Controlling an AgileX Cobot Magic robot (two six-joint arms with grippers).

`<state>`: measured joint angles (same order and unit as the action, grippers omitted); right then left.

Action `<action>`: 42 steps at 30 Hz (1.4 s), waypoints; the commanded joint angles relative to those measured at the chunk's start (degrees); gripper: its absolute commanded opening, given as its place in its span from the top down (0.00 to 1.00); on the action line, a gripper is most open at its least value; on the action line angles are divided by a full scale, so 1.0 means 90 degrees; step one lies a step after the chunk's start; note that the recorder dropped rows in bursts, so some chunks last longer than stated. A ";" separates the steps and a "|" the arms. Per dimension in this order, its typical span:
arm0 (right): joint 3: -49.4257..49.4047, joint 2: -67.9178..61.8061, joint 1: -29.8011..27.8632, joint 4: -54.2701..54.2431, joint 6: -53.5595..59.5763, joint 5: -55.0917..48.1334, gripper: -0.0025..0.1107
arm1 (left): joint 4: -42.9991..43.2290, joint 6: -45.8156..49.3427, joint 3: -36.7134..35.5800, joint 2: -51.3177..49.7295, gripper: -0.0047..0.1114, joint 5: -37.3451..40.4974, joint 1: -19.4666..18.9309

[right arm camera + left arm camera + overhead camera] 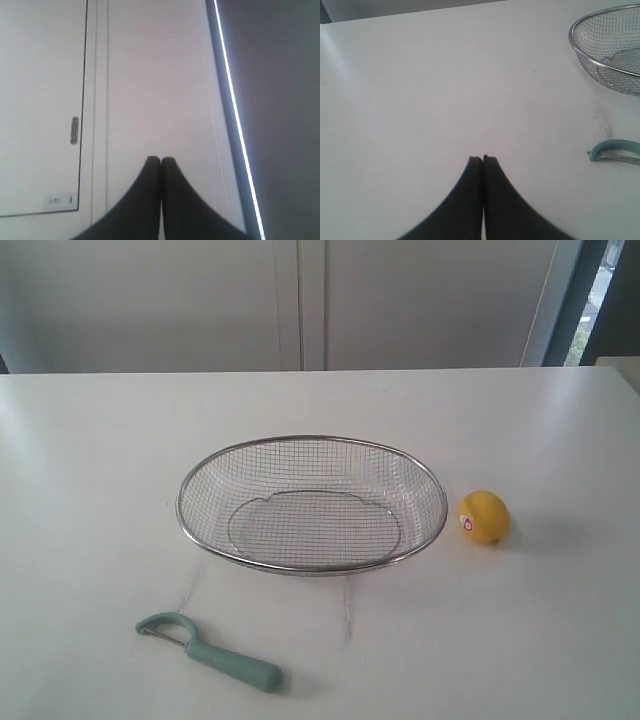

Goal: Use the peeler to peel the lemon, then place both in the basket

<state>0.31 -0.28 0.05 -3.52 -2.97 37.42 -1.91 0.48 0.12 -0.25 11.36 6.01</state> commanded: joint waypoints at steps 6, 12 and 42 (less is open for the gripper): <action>0.0062 0.0031 0.0015 -0.0494 0.0023 0.0333 0.98 | -0.0036 0.0004 -0.0013 0.0028 0.96 -0.0019 0.0052; 0.0331 0.0031 0.0015 -0.0494 0.0330 0.0330 0.98 | -0.0036 0.0004 -0.0013 0.0028 0.96 -0.0019 0.0052; 0.1748 -0.0525 0.0015 -0.1514 0.2646 -0.1912 0.98 | -0.0036 0.0004 -0.0013 0.0028 0.96 -0.0019 0.0052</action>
<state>15.13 -3.81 0.05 -15.03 20.60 22.92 -1.91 0.48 0.12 -0.25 11.36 6.01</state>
